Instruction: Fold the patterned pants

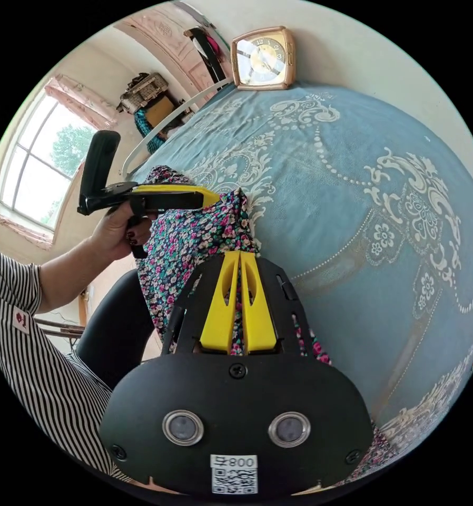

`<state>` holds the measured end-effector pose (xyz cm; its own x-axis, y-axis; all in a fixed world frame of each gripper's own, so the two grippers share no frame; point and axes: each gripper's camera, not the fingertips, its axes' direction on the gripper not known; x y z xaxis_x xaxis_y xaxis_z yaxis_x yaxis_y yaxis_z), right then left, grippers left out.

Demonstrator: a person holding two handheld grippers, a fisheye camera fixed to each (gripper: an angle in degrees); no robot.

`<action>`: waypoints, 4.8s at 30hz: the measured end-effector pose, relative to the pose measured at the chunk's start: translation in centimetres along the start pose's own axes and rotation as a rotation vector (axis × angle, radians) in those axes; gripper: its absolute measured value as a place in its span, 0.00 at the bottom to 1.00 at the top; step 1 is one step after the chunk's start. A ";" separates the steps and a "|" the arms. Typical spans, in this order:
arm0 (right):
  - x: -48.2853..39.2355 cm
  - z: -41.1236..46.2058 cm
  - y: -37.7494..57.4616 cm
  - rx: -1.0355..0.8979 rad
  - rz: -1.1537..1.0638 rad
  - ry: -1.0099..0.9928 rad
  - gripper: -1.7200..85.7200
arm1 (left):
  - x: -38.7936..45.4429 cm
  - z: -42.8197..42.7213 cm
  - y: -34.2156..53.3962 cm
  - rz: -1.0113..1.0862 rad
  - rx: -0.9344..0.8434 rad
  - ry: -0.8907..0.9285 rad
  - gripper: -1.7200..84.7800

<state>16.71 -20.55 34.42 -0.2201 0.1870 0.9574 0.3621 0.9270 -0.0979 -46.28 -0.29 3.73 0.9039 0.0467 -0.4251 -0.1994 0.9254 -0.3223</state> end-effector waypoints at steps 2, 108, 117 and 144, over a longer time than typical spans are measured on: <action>-3.0 -2.4 2.8 -0.016 -0.014 0.052 0.02 | 2.2 -0.1 1.3 0.034 -0.023 -0.002 0.02; -23.5 -12.6 12.2 0.096 0.215 -0.196 0.05 | 18.6 4.9 -7.7 0.663 -0.409 0.210 0.05; -20.4 -5.3 9.9 0.004 0.199 -0.232 0.05 | 10.9 3.0 -4.9 0.432 -0.303 0.158 0.04; -9.0 -3.5 5.7 0.008 0.051 -0.393 0.03 | 9.8 1.2 9.0 0.256 -0.158 0.173 0.02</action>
<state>23.92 -18.04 26.22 -0.5327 0.3421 0.7741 0.3752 0.9153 -0.1464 -38.79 9.00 -2.28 0.7420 0.1927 -0.6421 -0.4796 0.8218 -0.3077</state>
